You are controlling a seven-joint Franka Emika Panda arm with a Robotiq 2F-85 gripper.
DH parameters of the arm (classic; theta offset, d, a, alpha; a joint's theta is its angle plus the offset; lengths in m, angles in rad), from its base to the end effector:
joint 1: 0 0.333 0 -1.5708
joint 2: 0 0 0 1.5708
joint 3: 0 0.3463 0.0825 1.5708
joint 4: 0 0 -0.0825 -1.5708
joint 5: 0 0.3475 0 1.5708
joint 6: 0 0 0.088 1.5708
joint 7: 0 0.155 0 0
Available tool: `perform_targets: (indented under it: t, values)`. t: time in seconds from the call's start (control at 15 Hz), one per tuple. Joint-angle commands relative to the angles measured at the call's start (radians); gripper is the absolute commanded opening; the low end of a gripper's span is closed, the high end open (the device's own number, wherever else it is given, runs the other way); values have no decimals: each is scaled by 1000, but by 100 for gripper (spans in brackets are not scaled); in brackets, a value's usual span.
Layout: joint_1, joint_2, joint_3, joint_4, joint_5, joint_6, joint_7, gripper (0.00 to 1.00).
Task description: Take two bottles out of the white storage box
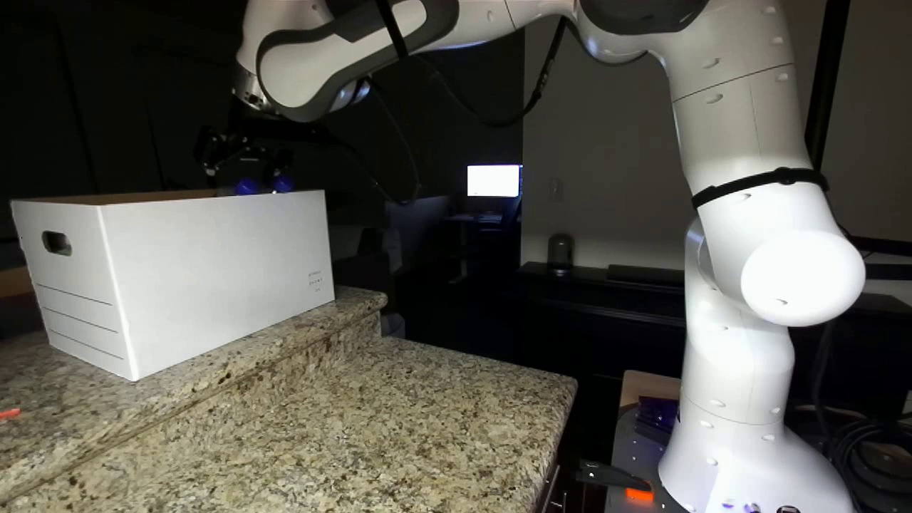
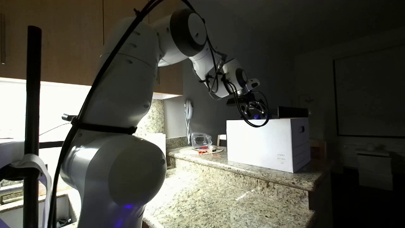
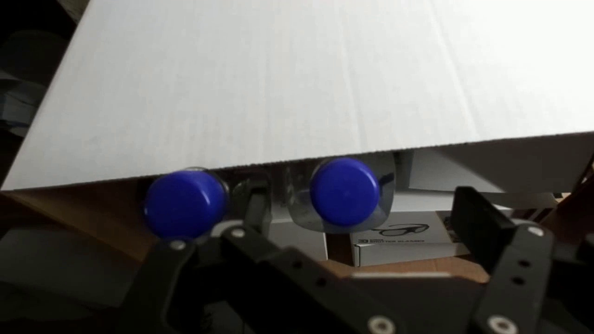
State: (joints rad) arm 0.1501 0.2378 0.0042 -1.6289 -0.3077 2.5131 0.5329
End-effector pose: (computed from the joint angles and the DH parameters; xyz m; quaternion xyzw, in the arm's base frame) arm 0.6750 0.0986 0.5579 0.9370 -0.0892 0.3374 0.0113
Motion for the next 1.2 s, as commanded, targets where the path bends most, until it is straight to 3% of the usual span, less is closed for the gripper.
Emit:
perform_targets:
  t: [0.0,0.6,1.13]
  values:
    - [8,0,-5,33,23,-72,-27,73]
    - [2,33,-3,52,52,-91,-36,13]
    - [14,15,-8,64,23,-71,-23,15]
